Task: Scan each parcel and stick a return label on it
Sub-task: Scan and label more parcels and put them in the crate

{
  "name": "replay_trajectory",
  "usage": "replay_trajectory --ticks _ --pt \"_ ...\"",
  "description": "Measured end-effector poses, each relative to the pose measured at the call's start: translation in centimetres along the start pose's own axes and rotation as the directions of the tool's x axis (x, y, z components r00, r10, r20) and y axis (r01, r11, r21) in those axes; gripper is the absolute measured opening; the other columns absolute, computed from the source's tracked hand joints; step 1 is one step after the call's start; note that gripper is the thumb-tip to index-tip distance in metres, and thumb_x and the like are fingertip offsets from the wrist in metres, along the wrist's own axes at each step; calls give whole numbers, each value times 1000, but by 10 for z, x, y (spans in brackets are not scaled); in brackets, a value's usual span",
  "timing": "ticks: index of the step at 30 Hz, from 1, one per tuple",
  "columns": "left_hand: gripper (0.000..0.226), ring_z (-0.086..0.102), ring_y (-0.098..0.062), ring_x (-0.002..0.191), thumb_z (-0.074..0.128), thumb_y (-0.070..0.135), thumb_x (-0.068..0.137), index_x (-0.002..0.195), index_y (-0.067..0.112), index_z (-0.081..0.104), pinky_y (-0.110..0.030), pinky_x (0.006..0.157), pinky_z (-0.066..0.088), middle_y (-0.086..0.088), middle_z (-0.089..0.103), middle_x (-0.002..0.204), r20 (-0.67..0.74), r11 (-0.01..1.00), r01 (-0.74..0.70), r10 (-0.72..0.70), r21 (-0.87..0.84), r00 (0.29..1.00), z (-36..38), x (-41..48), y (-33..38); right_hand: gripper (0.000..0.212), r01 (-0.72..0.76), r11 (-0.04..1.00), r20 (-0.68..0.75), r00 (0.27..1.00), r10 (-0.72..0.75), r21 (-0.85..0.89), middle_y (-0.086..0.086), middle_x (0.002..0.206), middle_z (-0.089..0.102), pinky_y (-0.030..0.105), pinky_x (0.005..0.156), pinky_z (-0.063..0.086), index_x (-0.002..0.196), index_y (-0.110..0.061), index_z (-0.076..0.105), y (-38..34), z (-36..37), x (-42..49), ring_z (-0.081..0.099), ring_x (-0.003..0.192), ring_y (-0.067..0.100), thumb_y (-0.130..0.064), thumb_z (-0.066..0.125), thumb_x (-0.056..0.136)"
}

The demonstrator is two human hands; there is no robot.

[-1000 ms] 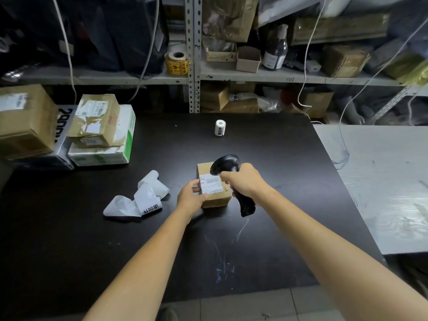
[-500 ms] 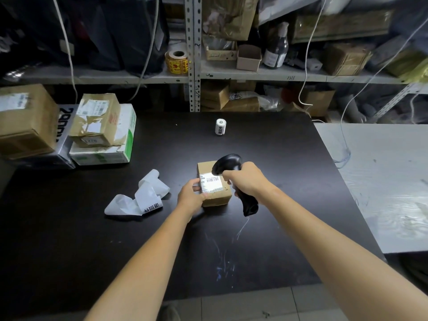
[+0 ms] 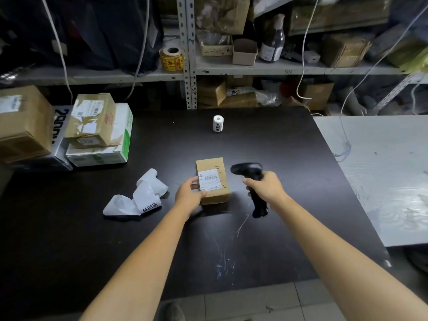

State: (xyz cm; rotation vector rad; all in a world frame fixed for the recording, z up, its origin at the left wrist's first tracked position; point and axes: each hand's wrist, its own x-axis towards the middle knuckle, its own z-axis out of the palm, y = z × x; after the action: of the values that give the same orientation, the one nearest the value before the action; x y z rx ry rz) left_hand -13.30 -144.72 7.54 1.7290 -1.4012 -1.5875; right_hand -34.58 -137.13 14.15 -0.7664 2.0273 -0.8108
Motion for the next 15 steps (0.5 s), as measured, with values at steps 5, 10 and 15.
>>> replay_trajectory --ticks 5,10,15 --pt "52 60 -20 114 68 1 84 132 19 59 -39 104 46 -2 64 123 -6 998 -41 41 55 999 -2 -3 0 13 -152 988 -12 988 152 9 3 77 71 30 64 54 82 -16 71 67 -4 9 69 76 21 -23 81 78" --pt "50 64 -20 108 67 -3 84 130 14 59 -35 99 50 -5 68 116 -19 999 -44 45 13 999 1 -7 2 20 -229 951 -11 972 237 207 12 97 73 47 90 56 98 -9 73 103 0 13 69 92 29 -15 81 80" --pt "45 65 -18 104 64 -3 84 127 12 62 -37 99 51 -4 69 111 -30 999 -47 47 5 998 2 -8 1 40 -216 976 -98 971 218 27 8 103 69 36 89 52 111 -4 67 104 -7 17 65 101 28 -28 80 81"
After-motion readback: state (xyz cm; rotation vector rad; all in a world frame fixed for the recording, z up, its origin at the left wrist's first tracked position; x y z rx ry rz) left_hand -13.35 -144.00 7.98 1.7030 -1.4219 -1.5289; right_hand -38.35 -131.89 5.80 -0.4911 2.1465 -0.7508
